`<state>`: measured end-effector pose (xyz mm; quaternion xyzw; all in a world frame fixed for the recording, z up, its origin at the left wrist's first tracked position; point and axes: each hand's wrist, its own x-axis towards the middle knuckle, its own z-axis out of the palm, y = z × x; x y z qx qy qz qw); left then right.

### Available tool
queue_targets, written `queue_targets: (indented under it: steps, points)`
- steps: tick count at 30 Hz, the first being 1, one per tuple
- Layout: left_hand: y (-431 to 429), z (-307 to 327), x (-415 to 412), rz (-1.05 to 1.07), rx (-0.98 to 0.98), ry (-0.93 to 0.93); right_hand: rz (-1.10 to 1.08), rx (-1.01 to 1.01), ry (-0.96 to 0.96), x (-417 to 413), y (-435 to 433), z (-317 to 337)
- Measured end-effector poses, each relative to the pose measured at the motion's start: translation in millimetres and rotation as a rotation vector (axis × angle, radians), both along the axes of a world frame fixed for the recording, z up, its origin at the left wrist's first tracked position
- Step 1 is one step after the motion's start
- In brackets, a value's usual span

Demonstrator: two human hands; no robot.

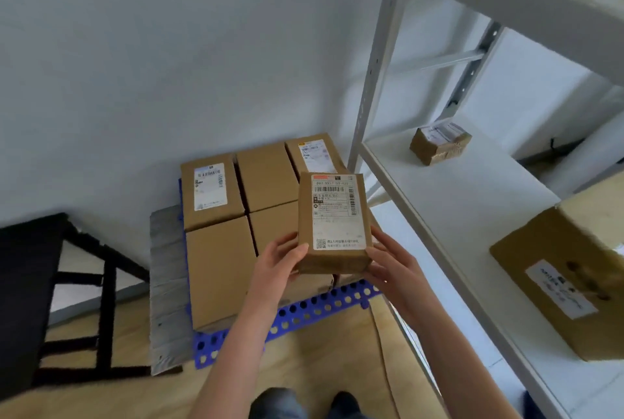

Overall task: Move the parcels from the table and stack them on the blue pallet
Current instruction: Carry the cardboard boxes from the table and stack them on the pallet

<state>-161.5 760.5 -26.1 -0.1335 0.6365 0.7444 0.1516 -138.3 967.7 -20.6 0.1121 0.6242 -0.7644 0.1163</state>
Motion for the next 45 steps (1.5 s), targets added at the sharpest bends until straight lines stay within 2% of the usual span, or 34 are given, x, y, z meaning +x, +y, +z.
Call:
queue_targets:
  steps: [9, 27, 39, 45]
  points:
    - [38, -23, -22, 0.196, -0.043, -0.051, 0.193, 0.048, -0.07, -60, 37, -19]
    - [21, -41, -160, 0.329, -0.176, 0.008, 0.227, 0.028, -0.084, -214, -5, -26]
    - [22, -60, -187, 0.317, -0.225, -0.039, 0.309, 0.078, -0.149, -253, -3, -48]
    - [21, -65, -185, 0.379, -0.241, -0.057, 0.368, 0.128, -0.139, -258, 1, -52]
